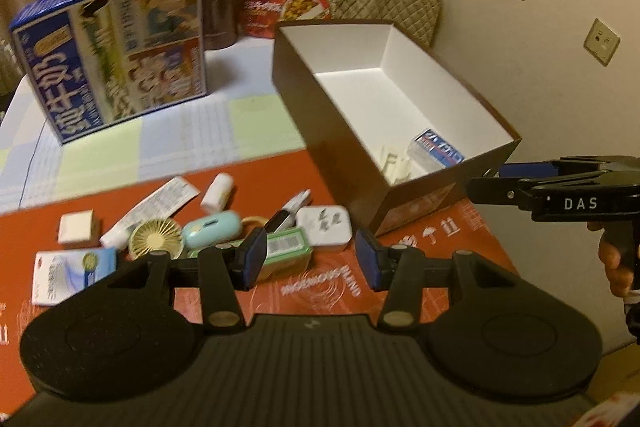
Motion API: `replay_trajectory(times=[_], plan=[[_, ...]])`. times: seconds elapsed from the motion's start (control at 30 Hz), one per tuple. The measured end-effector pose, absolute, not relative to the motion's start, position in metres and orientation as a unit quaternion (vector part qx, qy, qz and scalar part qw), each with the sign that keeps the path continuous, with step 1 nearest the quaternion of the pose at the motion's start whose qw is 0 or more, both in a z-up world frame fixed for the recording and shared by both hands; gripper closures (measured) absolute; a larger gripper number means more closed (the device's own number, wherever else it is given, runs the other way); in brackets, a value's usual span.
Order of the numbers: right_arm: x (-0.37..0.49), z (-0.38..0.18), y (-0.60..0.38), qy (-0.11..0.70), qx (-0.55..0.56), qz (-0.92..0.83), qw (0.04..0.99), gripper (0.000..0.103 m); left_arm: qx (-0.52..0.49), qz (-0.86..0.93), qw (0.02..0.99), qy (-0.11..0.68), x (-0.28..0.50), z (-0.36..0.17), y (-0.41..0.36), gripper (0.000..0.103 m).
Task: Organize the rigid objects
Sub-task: 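Withdraw both tools from the box back toward the items on the mat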
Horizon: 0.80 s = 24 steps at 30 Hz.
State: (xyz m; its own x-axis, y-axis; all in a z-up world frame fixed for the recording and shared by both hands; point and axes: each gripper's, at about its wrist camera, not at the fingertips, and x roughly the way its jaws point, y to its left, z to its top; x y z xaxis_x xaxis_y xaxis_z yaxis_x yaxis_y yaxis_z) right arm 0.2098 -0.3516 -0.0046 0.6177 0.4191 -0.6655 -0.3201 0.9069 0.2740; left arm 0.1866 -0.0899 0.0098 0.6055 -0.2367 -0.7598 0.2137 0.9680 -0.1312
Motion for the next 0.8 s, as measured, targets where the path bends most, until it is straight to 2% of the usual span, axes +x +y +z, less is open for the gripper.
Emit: replay_trajectory(times=[0.8], plan=[[0.189,-0.034,-0.271,0.404,0.048,0.28,0.87,0.039,-0.031,-0.045,0.893,0.446,0.144,-0.018,-0.018,0.059]])
